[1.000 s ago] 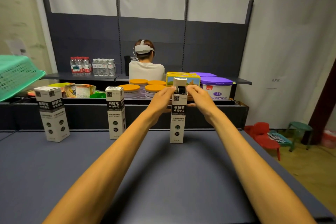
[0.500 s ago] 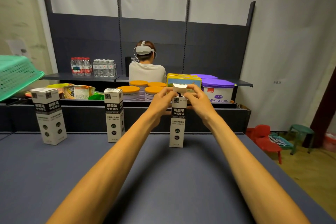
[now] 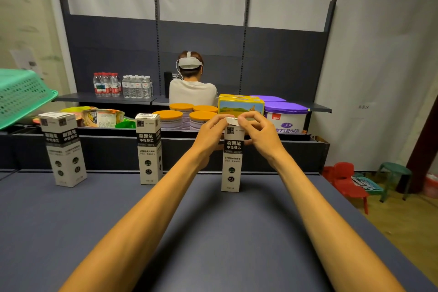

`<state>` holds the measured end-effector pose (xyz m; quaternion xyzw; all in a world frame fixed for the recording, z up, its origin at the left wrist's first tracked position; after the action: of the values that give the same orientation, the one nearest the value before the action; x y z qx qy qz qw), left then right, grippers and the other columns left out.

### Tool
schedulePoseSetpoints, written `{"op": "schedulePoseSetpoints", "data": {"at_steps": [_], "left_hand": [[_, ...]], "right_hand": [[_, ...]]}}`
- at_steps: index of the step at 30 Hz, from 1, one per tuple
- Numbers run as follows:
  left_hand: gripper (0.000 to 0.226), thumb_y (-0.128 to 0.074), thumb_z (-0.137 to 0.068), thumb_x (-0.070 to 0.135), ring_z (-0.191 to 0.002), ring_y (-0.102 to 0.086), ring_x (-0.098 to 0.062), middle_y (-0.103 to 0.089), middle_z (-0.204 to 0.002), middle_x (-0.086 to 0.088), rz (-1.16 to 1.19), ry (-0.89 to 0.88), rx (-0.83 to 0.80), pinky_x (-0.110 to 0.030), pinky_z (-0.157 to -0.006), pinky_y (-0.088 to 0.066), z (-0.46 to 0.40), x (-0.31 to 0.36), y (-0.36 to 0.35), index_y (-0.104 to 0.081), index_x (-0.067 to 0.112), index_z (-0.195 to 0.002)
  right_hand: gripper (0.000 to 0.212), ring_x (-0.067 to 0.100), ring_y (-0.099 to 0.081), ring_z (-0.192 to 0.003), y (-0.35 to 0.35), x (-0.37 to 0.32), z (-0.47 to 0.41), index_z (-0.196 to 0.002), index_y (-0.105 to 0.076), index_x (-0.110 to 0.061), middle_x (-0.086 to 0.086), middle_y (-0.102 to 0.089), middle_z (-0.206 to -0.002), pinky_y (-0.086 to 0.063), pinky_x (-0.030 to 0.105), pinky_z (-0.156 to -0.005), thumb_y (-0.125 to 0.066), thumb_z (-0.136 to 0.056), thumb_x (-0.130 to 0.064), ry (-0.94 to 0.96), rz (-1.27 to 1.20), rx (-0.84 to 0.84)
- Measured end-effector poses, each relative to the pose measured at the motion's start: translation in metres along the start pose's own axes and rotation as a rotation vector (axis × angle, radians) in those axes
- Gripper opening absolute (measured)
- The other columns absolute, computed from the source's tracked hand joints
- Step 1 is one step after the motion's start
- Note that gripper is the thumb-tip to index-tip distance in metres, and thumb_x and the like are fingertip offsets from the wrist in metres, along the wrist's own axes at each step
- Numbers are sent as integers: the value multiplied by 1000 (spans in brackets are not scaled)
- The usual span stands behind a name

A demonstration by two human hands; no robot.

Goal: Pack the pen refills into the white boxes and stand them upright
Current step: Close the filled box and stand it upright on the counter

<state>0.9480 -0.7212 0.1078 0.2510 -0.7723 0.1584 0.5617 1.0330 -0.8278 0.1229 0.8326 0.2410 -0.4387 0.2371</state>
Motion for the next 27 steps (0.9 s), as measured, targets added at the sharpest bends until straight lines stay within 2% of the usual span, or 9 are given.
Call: {"op": "schedulePoseSetpoints", "data": {"at_steps": [6,11,18,21,23,25,27], "left_hand": [[26,-44,-99,40,-103,-61,-16,-64,-111,0,2,-13,-13,-29,-69,-48,1,0,0,-59,29,-117],[36,-41,-96,52,-102,-61,-15,-65,-109,1,23,4,-12,-30,-71,-48,2,0,-1,-60,30,-117],[29,-50,-97,37,-105,-59,-16,-62,-113,-1,25,-28,-33,-27,-70,-48,2,-1,-2,-57,27,-123],[29,-50,-97,33,-104,-58,-17,-62,-113,-3,50,-27,14,-29,-71,-49,1,-4,-3,-57,26,-123],[28,-50,-96,31,-101,-60,-17,-63,-110,-4,83,-21,73,-30,-72,-50,-1,-4,-5,-58,24,-122],[27,-48,-97,30,-97,-62,-16,-65,-107,-4,108,-21,120,-26,-69,-50,-2,-4,-7,-59,24,-121],[26,-45,-98,29,-91,-62,-13,-65,-102,-3,105,-31,158,-22,-64,-48,-2,-3,-8,-60,24,-119]], "right_hand": [[20,18,-66,-98,1,-3,0,-110,-57,-22,6,-66,-109,-61,34,-67,-55,-95,-35,35,82,7],[16,16,-67,-96,1,-6,-1,-108,-57,-28,3,-67,-104,-61,37,-67,-53,-96,-37,82,183,-2],[18,15,-66,-100,1,1,0,-109,-60,-23,-6,-65,-106,-60,35,-73,-52,-97,-33,81,110,-12],[19,15,-66,-100,-2,7,1,-107,-61,-21,-3,-66,-106,-59,33,-75,-47,-100,-33,24,16,40],[19,16,-67,-97,-2,9,-2,-107,-61,-21,-2,-67,-104,-60,36,-75,-49,-99,-33,7,34,87],[18,17,-67,-95,-1,12,-6,-109,-60,-22,0,-66,-103,-60,39,-75,-51,-98,-33,-6,64,116],[21,18,-67,-97,0,13,-7,-116,-57,-21,0,-65,-105,-60,37,-74,-52,-98,-30,-29,55,130]]}}
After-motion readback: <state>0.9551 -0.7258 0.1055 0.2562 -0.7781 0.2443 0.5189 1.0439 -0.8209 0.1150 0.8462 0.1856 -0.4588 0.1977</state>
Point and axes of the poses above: each hand's wrist, its own z-axis away from the middle knuckle, its own y-axis out of the back of the hand, x = y × z, the point moved 7 cm from there along -z, towards the middle knuckle
